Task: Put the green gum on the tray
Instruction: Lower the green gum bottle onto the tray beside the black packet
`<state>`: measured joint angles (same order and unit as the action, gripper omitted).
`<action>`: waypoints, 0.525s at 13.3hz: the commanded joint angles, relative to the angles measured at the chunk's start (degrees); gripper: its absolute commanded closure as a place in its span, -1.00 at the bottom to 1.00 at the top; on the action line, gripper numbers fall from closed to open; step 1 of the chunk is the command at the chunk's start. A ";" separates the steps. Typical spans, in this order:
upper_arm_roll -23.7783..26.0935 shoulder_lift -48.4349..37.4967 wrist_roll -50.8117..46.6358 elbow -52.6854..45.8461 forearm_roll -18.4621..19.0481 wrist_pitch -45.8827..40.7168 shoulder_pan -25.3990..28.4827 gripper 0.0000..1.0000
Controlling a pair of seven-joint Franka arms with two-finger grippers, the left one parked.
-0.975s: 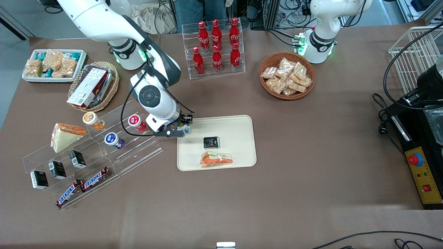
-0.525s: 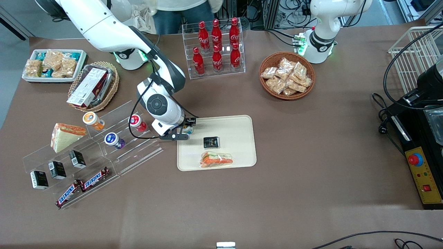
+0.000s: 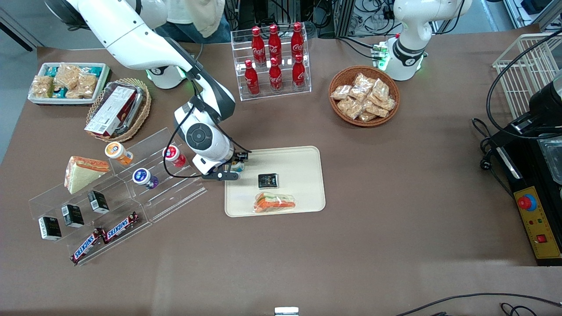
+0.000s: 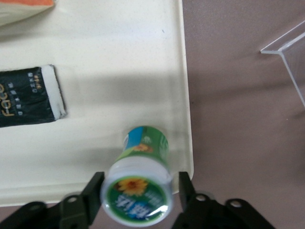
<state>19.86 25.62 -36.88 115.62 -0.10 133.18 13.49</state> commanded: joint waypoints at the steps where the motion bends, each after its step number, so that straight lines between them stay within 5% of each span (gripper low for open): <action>1: -0.35 0.93 -1.26 -1.36 2.83 0.59 0.57 -1.00; 7: -2.81 -6.52 1.10 -4.42 2.48 -5.53 -0.05 -1.00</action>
<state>18.19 23.86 -36.59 112.87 1.19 132.69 13.47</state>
